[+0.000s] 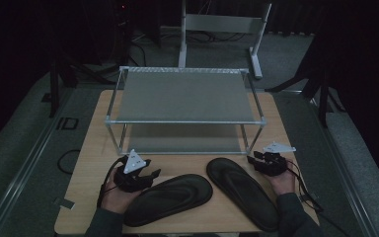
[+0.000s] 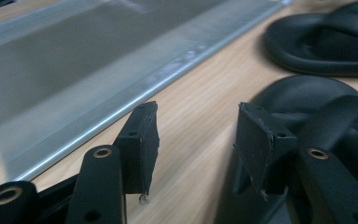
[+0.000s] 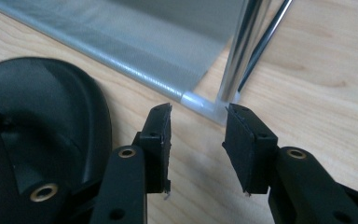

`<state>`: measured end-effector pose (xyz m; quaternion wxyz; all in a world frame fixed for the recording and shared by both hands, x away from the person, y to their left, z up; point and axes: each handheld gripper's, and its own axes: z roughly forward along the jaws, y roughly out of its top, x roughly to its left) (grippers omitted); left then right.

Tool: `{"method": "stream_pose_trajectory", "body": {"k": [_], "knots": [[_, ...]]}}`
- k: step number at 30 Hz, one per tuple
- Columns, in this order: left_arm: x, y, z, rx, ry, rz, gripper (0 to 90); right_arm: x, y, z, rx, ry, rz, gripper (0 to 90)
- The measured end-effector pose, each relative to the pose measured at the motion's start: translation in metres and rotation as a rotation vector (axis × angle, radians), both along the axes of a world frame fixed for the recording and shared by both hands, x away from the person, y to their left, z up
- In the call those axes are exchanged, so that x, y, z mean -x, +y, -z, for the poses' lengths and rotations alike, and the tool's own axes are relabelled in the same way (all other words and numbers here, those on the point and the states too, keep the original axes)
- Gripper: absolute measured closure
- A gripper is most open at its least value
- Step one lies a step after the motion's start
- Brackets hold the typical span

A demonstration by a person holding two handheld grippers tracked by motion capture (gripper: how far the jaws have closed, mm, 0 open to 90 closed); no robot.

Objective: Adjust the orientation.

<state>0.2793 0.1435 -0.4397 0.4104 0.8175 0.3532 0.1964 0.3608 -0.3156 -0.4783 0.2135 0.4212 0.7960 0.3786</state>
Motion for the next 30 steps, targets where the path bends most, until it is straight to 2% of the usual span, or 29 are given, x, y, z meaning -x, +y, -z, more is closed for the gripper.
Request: {"method": "stream_pose_trajectory", "body": {"k": [7,10,15,23,25,30], "knots": [[0.002,-0.017,0.001,-0.027,0.006,0.081,51.6,-0.007,-0.001,-0.004,-0.004,-0.008,0.034,62.5],[0.006,-0.023,0.002,-0.036,0.012,0.139,51.6,-0.010,-0.002,-0.005,-0.014,-0.005,0.037,62.2],[0.009,-0.030,0.007,-0.061,0.028,0.170,52.5,-0.014,-0.002,-0.005,-0.010,-0.008,0.036,62.1],[0.014,-0.036,0.011,-0.051,0.048,0.244,51.6,-0.020,0.003,-0.005,-0.005,-0.007,0.028,62.2],[0.015,-0.038,0.013,-0.062,0.057,0.273,51.0,-0.021,0.004,-0.004,-0.011,-0.004,0.030,62.2],[0.014,-0.044,0.019,-0.097,0.071,0.285,51.3,-0.023,0.004,-0.002,-0.015,-0.002,0.031,63.3]]}}
